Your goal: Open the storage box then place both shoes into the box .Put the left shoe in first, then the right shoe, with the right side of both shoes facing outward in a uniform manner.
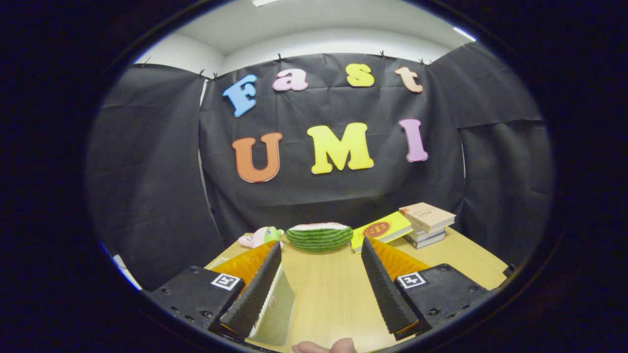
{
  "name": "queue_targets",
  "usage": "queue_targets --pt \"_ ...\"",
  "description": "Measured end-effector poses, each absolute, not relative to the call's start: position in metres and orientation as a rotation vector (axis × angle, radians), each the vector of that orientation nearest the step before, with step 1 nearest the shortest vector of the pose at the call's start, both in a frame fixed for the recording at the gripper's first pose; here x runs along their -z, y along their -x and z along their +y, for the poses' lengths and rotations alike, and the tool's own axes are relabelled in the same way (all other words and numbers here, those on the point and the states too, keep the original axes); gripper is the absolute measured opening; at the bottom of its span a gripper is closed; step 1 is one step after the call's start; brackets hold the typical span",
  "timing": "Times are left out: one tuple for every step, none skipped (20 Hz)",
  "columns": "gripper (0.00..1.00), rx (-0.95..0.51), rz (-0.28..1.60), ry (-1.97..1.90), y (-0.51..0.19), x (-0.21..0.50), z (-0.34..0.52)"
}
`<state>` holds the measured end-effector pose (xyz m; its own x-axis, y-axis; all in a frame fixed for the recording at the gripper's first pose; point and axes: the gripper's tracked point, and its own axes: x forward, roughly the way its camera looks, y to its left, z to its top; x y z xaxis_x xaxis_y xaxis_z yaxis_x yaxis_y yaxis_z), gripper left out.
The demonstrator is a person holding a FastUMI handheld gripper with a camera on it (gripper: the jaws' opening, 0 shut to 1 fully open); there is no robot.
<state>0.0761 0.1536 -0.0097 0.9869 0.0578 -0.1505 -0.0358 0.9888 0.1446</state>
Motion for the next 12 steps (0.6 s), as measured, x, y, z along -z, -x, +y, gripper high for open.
queue_targets --pt "1.0 -0.048 0.144 -0.141 -0.076 0.007 0.153" --pt "1.0 -0.048 0.133 -0.145 -0.075 0.008 0.153" --pt "1.0 -0.035 0.128 -0.156 -0.075 0.009 0.151" --pt "1.0 -0.027 0.127 -0.159 -0.075 0.012 0.148" --pt "1.0 -0.018 0.129 -0.154 -0.077 0.014 0.147" --pt "1.0 -0.01 0.135 -0.144 -0.078 0.015 0.146" --pt "1.0 -0.005 0.13 -0.134 -0.079 0.015 0.144" --pt "1.0 -0.003 0.125 -0.125 -0.08 0.013 0.145" --pt "1.0 0.0 0.111 -0.115 -0.081 0.009 0.145" --pt "1.0 0.002 0.099 -0.103 -0.081 0.005 0.145" --pt "1.0 0.0 0.091 -0.099 -0.08 0.001 0.146" --pt "1.0 0.001 0.08 -0.097 -0.078 -0.003 0.149"
